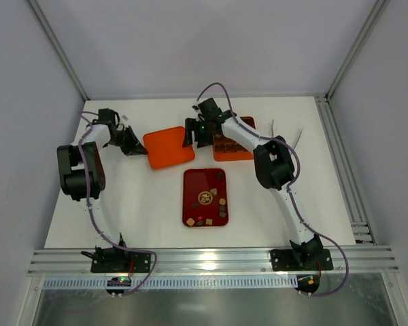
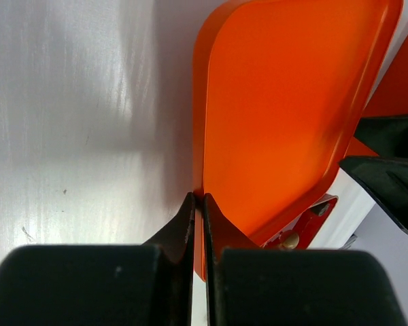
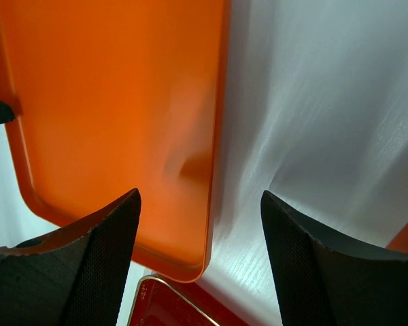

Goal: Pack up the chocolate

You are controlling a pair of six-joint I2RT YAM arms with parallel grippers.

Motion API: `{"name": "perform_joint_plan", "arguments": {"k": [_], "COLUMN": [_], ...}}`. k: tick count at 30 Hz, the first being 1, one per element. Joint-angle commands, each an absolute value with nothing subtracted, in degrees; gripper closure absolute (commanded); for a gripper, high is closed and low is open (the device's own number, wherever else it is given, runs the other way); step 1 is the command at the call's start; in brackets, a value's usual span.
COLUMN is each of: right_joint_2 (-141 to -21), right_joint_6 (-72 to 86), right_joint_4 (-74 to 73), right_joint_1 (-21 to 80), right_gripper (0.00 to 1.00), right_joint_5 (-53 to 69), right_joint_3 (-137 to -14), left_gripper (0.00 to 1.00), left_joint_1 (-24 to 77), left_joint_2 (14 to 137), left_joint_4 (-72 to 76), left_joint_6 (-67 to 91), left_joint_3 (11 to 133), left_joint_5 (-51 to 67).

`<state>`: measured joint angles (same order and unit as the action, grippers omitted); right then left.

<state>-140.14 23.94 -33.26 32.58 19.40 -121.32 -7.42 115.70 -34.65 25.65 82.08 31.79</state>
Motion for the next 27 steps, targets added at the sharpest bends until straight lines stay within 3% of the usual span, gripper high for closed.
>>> {"name": "perform_joint_plan", "arguments": {"k": [1, 14, 27], "right_joint_2": [-140.7, -138.2, -127.9], "right_joint_6": [24.9, 31.8, 44.7], "right_joint_4": [-33.8, -25.3, -11.7], "right_joint_1": [33.2, 33.5, 32.3], "right_gripper": [0.28, 0.29, 0.72], "right_joint_5": [19.2, 27.9, 38.5], "right_joint_3": [-124.2, -121.7, -113.4], "left_gripper": [1.0, 1.0, 1.0], "left_joint_1": [-7.7, -7.9, -7.4], "left_joint_2": [112.1, 109.6, 106.6], "left_joint_4": [-34.1, -32.6, -32.4], "left_joint_6": [27.1, 28.6, 28.7], "left_joint_3": [81.7, 80.2, 80.0], "left_joint_5": [35.9, 38.9, 40.7]}}
